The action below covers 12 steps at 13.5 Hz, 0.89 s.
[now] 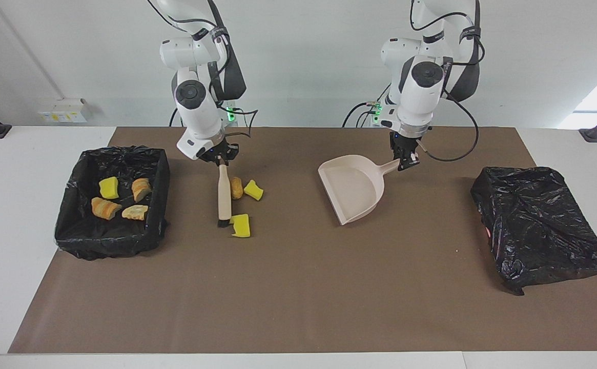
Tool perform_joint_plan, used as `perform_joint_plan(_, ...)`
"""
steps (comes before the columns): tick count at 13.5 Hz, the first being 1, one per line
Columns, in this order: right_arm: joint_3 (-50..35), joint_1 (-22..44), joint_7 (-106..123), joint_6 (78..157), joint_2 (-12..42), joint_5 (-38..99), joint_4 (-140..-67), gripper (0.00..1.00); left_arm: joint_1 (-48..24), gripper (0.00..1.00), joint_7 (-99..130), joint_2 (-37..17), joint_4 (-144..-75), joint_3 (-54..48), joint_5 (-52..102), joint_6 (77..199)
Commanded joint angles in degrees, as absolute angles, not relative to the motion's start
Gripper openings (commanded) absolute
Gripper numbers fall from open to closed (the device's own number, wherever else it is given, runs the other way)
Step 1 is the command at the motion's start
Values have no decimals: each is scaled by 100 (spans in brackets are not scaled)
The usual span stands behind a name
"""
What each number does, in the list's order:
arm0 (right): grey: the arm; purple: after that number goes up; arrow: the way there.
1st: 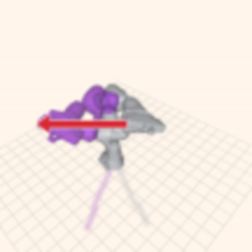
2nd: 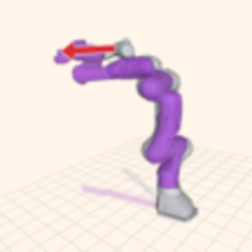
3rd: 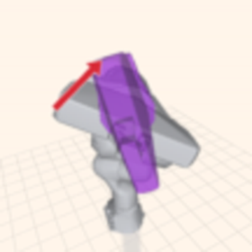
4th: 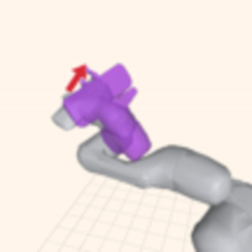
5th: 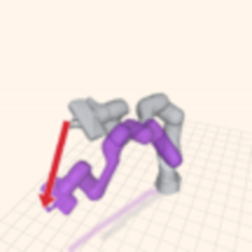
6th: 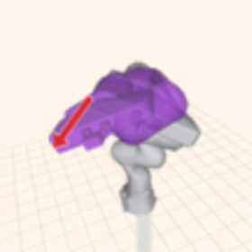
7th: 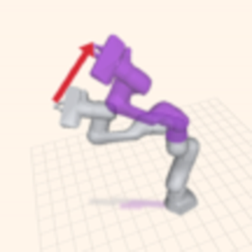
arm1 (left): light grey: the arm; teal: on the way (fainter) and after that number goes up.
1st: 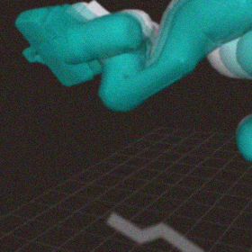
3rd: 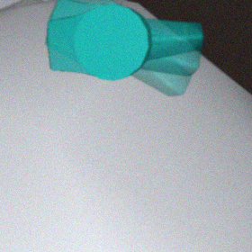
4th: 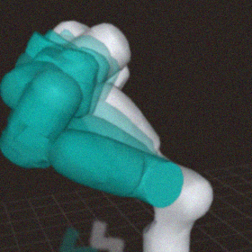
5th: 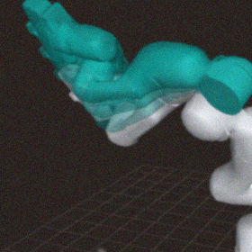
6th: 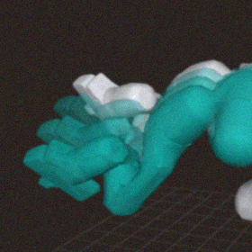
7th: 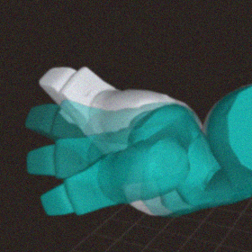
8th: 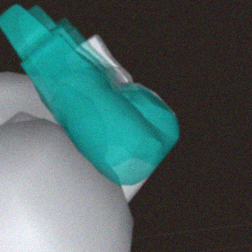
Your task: Sweep and dump trash in bin
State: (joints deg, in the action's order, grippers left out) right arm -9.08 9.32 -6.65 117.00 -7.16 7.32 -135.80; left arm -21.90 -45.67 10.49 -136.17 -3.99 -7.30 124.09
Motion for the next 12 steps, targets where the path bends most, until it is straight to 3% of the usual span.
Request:
perform_joint_plan(1, -923, 1221, -764, 11707, -536, 992, -13369, 0, -2434, 0, -4149, 914, -13632, -351, -949, 12595)
perform_joint_plan(9, -940, 2459, -2178, 12102, 236, 2326, -12570, 0, -2786, 0, -3604, 791, -13632, -369, -932, 12524)
perform_joint_plan(12, -949, 2951, -2732, 12759, 737, 3319, -12017, 0, -2821, 0, -3533, 791, -13632, -369, -914, 12524)
